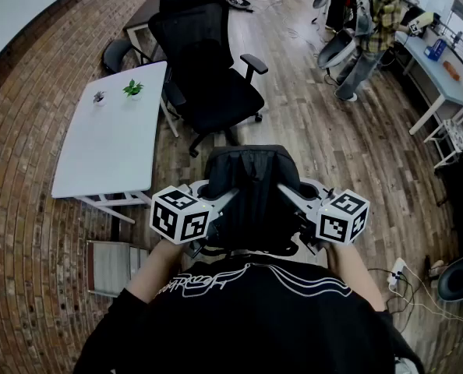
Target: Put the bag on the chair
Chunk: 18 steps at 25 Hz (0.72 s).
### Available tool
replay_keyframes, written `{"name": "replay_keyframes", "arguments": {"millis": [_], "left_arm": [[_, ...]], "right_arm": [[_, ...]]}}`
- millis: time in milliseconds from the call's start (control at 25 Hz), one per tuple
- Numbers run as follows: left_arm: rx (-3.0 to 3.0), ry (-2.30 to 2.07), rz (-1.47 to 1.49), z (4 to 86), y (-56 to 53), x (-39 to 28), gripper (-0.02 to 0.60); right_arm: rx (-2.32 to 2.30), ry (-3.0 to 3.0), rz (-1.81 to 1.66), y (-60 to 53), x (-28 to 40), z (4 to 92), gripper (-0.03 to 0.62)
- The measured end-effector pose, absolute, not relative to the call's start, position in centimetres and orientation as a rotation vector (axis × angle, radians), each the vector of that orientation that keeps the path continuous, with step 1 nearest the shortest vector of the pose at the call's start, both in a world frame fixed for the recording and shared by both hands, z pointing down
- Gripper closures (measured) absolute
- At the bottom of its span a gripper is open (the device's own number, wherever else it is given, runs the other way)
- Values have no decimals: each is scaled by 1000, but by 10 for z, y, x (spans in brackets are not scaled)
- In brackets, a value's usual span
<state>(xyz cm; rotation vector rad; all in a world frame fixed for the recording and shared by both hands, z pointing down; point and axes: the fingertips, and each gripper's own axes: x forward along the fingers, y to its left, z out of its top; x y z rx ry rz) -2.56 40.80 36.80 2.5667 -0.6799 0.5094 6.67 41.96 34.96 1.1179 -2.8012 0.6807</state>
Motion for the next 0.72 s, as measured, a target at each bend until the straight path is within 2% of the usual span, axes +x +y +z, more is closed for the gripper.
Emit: {"name": "replay_keyframes", "arguments": {"millis": [720], "left_arm": [[2600,-723,506,369,387,45,505]], "right_arm": [[1107,-2833,643,399,138,350,562]]}}
